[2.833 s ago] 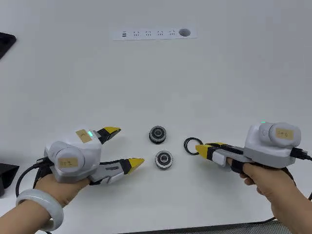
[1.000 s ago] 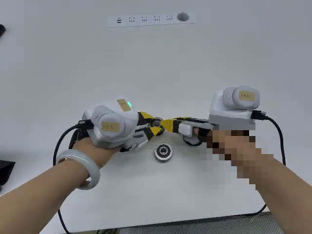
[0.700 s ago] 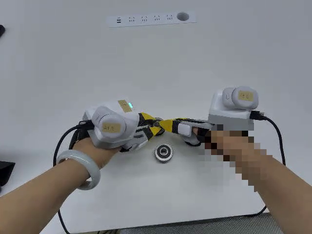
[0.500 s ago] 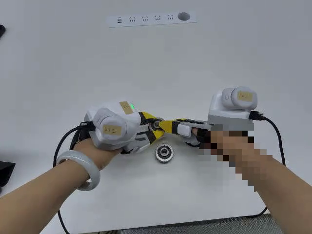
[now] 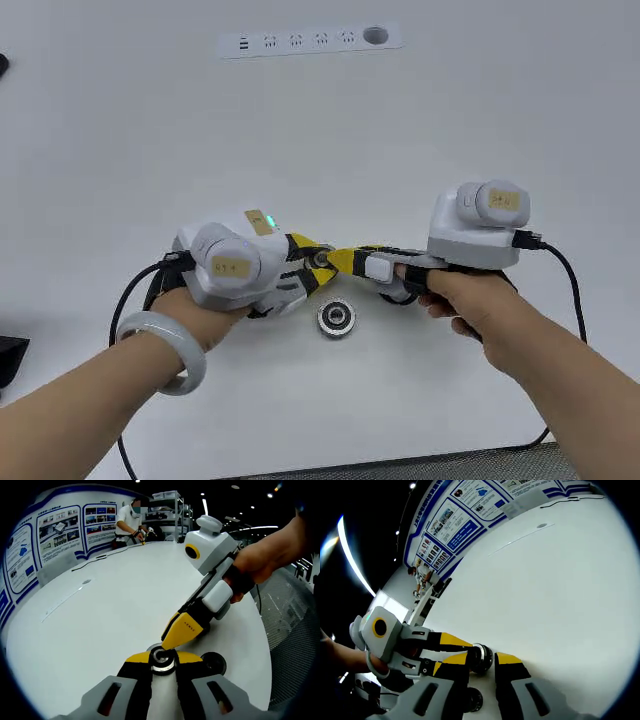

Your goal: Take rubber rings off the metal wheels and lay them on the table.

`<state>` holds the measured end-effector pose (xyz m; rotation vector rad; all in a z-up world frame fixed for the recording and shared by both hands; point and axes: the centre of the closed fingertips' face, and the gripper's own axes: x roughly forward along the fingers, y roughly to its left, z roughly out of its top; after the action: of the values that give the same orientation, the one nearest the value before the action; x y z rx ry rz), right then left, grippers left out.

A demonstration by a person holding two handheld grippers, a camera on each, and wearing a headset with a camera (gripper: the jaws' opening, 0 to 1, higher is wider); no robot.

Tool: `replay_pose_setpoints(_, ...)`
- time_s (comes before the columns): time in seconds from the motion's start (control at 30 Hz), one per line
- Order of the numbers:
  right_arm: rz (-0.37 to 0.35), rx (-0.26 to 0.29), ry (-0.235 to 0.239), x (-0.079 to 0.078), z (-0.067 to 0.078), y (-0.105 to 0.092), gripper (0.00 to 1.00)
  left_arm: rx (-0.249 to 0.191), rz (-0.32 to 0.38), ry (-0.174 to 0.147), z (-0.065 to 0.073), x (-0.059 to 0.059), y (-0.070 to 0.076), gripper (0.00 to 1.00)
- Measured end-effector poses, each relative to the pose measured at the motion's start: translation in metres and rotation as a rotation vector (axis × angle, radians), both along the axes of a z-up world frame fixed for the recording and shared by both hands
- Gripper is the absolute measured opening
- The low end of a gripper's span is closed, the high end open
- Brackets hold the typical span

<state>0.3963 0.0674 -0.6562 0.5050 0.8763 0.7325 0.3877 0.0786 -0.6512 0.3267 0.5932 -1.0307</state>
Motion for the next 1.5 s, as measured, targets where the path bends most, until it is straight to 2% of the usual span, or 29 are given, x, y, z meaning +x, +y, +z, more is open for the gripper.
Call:
replay_pose_setpoints(0.1,-0.002,-0.001,-0.001,-0.001,0.001,0.000,0.21,-0.022,0.019,0.017,0.002,0.001,0.000,0.17)
replay_pose_setpoints(0.13,-0.002,-0.003,0.000,-0.001,0.002,0.000,0.21,-0.013,0.018,0.020,0.000,0.001,0.001,0.16)
replay_pose_setpoints(0.17,-0.002,-0.003,0.000,-0.002,0.002,-0.001,0.21,0.002,0.011,0.019,-0.002,0.000,0.002,0.15)
replay_pose_setpoints(0.2,-0.003,-0.002,-0.002,-0.001,0.003,-0.001,0.21,0.002,0.005,0.004,-0.001,0.001,0.001,0.15)
replay_pose_setpoints(0.57,0.006,0.015,0.014,-0.003,0.001,0.006,0.22,0.004,0.002,-0.004,-0.001,0.002,0.000,0.14)
replay_pose_setpoints(1.0,0.006,0.058,0.059,-0.002,-0.002,0.009,0.24,-0.002,0.002,-0.007,-0.001,0.002,0.000,0.13)
replay_pose_setpoints(1.1,-0.001,0.089,0.092,-0.004,0.001,0.009,0.27,-0.003,0.002,-0.008,-0.001,0.002,0.000,0.13)
replay_pose_setpoints(1.2,0.000,0.098,0.113,-0.006,0.001,0.007,0.27,-0.002,0.001,-0.008,-0.002,0.002,0.000,0.13)
replay_pose_setpoints(1.3,0.011,0.094,0.122,-0.011,0.002,0.005,0.26,-0.001,0.001,-0.008,-0.002,0.002,0.001,0.13)
replay_pose_setpoints(1.37,0.005,0.115,0.132,-0.013,0.004,0.004,0.23,-0.001,0.001,-0.009,-0.001,0.002,0.001,0.13)
replay_pose_setpoints(1.5,0.017,0.108,0.124,-0.016,0.008,0.004,0.23,0.000,0.004,-0.008,-0.001,0.002,0.001,0.13)
